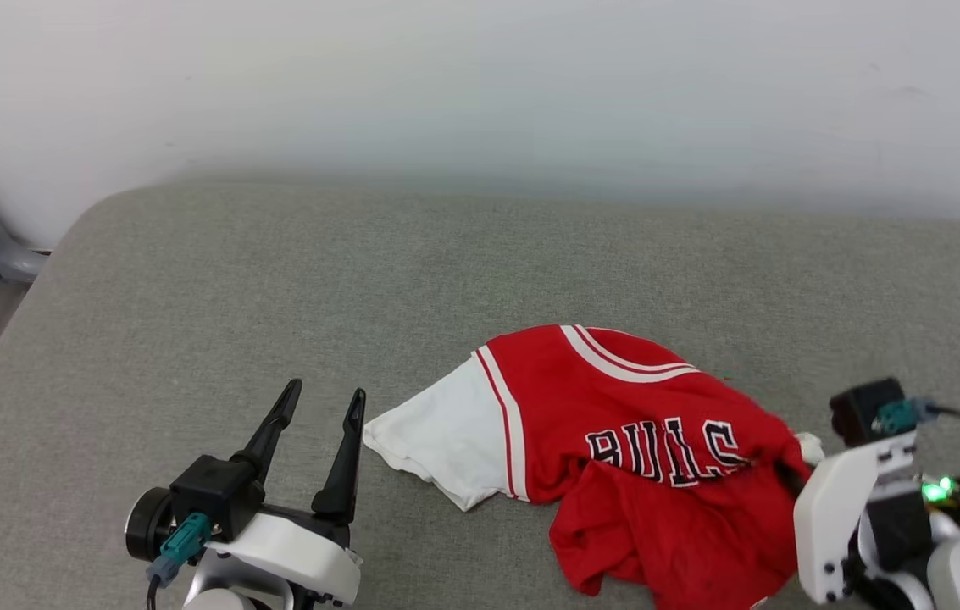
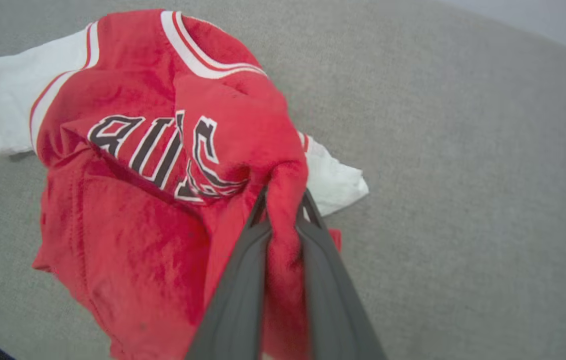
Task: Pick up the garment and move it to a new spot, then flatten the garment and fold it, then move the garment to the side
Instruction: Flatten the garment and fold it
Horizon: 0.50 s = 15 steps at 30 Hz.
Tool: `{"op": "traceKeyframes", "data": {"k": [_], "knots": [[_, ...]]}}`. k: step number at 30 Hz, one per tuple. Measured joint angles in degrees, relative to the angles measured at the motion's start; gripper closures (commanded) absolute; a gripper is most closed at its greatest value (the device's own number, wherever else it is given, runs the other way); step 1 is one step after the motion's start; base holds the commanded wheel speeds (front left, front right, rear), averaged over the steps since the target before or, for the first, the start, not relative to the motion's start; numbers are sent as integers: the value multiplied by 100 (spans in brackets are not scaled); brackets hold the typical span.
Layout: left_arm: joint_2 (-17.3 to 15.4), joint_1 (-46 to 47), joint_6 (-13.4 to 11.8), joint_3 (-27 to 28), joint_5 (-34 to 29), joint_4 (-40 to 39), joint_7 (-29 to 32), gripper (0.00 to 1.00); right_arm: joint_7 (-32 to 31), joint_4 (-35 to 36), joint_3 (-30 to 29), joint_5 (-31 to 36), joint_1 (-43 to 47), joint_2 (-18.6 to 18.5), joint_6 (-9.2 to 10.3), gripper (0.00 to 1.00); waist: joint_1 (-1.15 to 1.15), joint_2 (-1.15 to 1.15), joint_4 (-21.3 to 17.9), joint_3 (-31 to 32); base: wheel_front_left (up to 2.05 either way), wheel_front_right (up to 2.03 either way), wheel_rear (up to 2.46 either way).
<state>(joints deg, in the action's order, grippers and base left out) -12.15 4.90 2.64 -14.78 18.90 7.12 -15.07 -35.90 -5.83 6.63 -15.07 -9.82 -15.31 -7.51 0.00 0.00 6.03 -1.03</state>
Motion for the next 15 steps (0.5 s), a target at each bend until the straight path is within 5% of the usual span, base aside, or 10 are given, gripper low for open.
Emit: {"op": "traceKeyframes", "data": {"k": [7, 8, 9, 10, 15], "knots": [[-9, 29, 38, -43, 5, 58, 0, 0, 545, -408, -408, 51, 937, 751, 1, 100, 0, 0, -129, -104, 0, 0, 0], [-11, 37, 38, -49, 9, 64, 0, 0, 735, -448, -499, 63, 955, 823, 1, 89, 0, 0, -140, -113, 0, 0, 0], [-13, 38, 38, -57, 9, 71, 0, 0, 926, -478, -569, 85, 964, 870, 1, 52, 0, 0, -151, -121, 0, 0, 0], [-15, 39, 38, -65, 10, 82, 0, 0, 1135, -495, -649, 90, 976, 928, 1, 0, 0, 0, -158, -124, 0, 0, 0], [-33, 55, 38, -91, 45, 127, 1, 0, 2458, -331, -1025, 242, 984, 1138, 1, 0, 0, 0, -150, -125, 0, 0, 0]]}}
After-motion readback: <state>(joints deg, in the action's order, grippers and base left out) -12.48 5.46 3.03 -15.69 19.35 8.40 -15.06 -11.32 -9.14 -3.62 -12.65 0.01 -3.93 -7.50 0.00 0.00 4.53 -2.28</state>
